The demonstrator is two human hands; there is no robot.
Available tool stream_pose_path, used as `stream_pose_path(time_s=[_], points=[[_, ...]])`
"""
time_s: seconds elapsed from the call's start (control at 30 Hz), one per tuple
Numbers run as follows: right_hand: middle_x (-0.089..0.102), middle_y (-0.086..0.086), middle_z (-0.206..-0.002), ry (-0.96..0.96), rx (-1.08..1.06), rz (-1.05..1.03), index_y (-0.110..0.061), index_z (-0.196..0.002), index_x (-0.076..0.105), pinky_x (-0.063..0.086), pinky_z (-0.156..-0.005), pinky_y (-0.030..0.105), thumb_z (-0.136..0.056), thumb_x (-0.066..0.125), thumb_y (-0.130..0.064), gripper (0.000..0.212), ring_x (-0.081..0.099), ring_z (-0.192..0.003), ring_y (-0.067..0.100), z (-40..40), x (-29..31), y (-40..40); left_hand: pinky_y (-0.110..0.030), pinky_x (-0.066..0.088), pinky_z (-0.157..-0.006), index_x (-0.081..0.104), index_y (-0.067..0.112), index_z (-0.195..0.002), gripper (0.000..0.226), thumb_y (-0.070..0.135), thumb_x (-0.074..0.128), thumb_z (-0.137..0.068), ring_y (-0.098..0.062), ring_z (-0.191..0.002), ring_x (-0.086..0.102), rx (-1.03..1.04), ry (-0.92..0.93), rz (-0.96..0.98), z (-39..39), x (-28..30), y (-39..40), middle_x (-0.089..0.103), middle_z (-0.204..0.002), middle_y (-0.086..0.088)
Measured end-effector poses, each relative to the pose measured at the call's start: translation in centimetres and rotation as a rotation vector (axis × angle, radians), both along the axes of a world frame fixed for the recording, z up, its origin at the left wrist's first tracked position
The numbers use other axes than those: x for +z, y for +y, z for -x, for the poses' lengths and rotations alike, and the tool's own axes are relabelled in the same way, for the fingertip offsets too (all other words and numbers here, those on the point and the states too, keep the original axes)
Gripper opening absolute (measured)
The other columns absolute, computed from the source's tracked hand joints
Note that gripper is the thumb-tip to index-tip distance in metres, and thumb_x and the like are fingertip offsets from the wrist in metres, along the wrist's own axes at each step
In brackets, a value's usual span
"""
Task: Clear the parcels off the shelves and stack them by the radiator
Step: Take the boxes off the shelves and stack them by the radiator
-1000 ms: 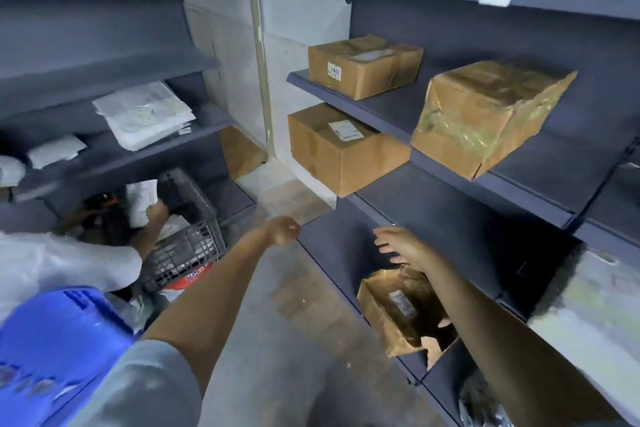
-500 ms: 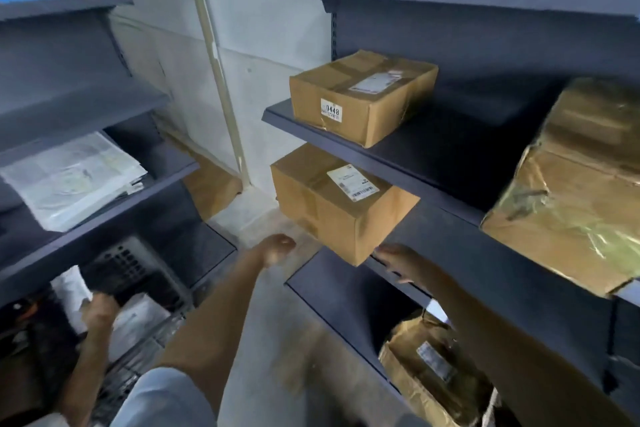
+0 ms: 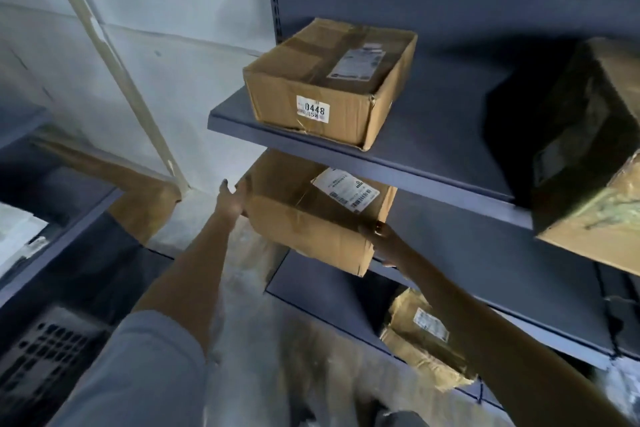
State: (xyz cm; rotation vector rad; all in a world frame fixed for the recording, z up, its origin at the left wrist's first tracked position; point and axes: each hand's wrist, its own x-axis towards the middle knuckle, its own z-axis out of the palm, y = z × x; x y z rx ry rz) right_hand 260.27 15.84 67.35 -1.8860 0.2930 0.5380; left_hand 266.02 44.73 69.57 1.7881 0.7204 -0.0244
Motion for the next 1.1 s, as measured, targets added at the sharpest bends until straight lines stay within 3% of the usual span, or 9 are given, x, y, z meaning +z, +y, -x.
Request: stream_pose_path(time_s=[0.07,0.13,0.27,0.43,0.57,0.63,0.77,1.0,1.1], points=[[0.045,0.024,-0.14,0.003,-0.017,0.034,-0.015,-0.141,0.035,0.044,-0.099,0.049,-0.095,0.046,-0.041,0.053,0.046,-0.126,0.04,0.2,0.0,0.2,-0.039,0.038,-0.088,0.017,0.016,-0.148,0.061,0.045,0.033,-0.098,-0.034,-0.13,0.041,-0.132,0.073,-0.032,-1.3,-0.2,0.7,0.03,-0.152,-0.008],[0.048,0.028,-0.134,0.006,-0.035,0.061,-0.016,-0.134,0.044,0.039,-0.099,0.058,-0.096,0.045,-0.04,0.044,0.045,-0.124,0.045,0.4,0.0,0.2,-0.043,0.039,-0.1,0.034,0.011,-0.141,0.053,0.044,0.027,-0.099,-0.034,-0.129,0.042,-0.192,0.081,-0.144,-2.0,-0.7,1.5,0.038,-0.147,-0.01],[0.063,0.02,-0.095,-0.171,-0.313,0.189,0.0,-0.104,0.065,0.048,-0.081,0.039,-0.093,0.05,-0.038,0.042,0.06,-0.09,0.032,0.7,-0.3,-0.5,-0.044,0.038,-0.102,0.048,0.007,-0.13,0.068,0.057,0.017,-0.096,-0.033,-0.115,0.057,-0.141,0.112,-0.184,-2.0,-1.1,3.7,0.056,-0.131,-0.016],[0.07,0.018,-0.094,-0.195,-0.661,0.262,-0.003,-0.087,0.069,0.053,-0.084,0.039,-0.089,0.049,-0.047,0.048,0.066,-0.089,0.034,1.7,-1.1,-3.8,-0.037,0.048,-0.083,0.064,-0.002,-0.101,0.104,0.085,0.013,-0.073,-0.026,-0.079,0.071,-0.619,0.552,-0.134,0.1,-1.0,5.3,0.075,-0.076,-0.012],[0.068,0.008,-0.053,-0.09,-0.53,0.228,-0.008,-0.054,0.066,0.059,-0.063,0.033,-0.091,0.042,-0.052,0.063,0.067,-0.051,0.02,1.5,-0.8,-5.7,-0.044,0.044,-0.098,0.056,-0.001,-0.102,0.114,0.096,0.032,-0.049,-0.027,-0.087,0.071,-0.905,0.886,-0.134,-0.1,-1.0,5.3,0.074,-0.09,-0.015],[0.069,0.005,-0.056,-0.019,-0.402,0.245,-0.006,-0.065,0.068,0.057,-0.06,0.029,-0.091,0.04,-0.055,0.063,0.068,-0.053,0.019,0.9,-0.4,-5.4,-0.048,0.041,-0.1,0.05,0.005,-0.119,0.116,0.093,0.05,-0.042,-0.027,-0.098,0.065,-0.913,0.903,-0.142,-0.7,-1.1,5.2,0.069,-0.106,-0.014],[0.064,0.02,-0.111,-0.018,-0.159,0.24,-0.003,-0.115,0.058,0.049,-0.093,0.045,-0.096,0.042,-0.042,0.046,0.062,-0.101,0.034,-1.3,-0.1,-2.5,-0.051,0.049,-0.093,0.041,0.013,-0.135,0.094,0.067,0.069,-0.063,-0.031,-0.108,0.058,-0.669,0.563,-0.03,-2.0,-2.7,4.8,0.059,-0.122,-0.013],[0.066,0.012,-0.115,0.054,-0.228,0.001,-0.019,-0.133,0.044,0.05,-0.095,0.044,-0.088,0.057,-0.045,0.054,0.064,-0.102,0.027,-2.5,-0.8,-1.3,-0.039,0.051,-0.079,0.049,0.016,-0.131,0.078,0.053,0.074,-0.067,-0.023,-0.098,0.063,-0.386,0.397,0.427,-1.6,-5.7,4.0,0.066,-0.111,-0.009],[0.066,0.009,-0.115,0.06,-0.148,-0.115,-0.019,-0.133,0.046,0.051,-0.092,0.041,-0.087,0.059,-0.042,0.052,0.064,-0.099,0.023,-1.7,-1.0,-1.0,-0.05,0.046,-0.095,0.048,0.014,-0.133,0.08,0.048,0.073,-0.064,-0.029,-0.111,0.059,-0.428,0.485,0.494,0.7,-6.5,5.2,0.062,-0.122,-0.012]])
